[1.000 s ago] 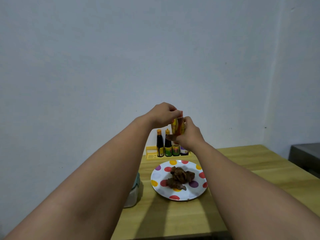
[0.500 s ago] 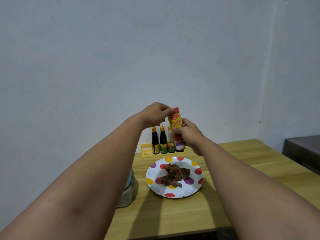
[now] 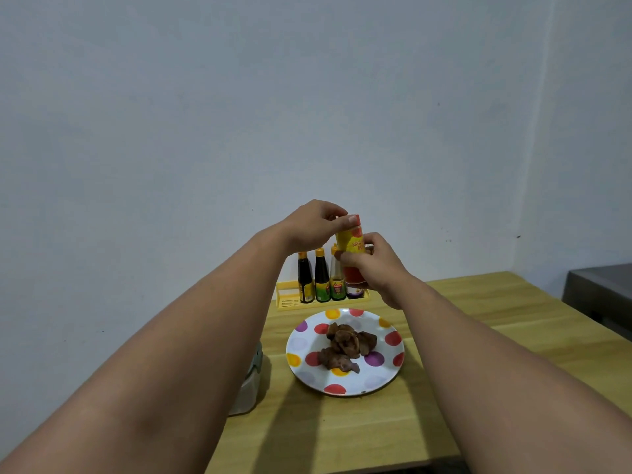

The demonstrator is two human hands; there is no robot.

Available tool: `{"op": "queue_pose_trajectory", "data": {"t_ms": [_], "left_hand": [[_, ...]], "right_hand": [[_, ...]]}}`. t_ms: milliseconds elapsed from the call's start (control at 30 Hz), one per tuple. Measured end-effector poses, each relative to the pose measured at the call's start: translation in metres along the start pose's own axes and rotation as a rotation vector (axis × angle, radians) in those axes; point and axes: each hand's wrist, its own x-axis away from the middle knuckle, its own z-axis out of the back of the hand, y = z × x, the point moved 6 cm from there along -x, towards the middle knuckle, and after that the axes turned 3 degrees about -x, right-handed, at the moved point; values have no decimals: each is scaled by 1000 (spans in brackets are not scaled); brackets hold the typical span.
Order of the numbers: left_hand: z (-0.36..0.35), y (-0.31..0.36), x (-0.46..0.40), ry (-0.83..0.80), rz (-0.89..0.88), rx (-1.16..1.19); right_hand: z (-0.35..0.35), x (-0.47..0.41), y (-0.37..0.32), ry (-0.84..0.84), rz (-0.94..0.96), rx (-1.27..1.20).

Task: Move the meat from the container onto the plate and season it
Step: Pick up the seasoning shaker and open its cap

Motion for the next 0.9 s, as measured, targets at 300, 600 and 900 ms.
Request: {"op": "queue_pose_trajectory", "data": {"t_ms": [300,600,900], "left_hand": [[0,-14,-13,-6,12,7],[-17,-11,-22,-32,-3,-83],[-17,-14,-29,84,-68,-271]], "right_hand": [[1,-14,2,-80,-37,-65],[5,-21,13,-53,-10,-11],[4,-27,18,-52,41,-10]]}}
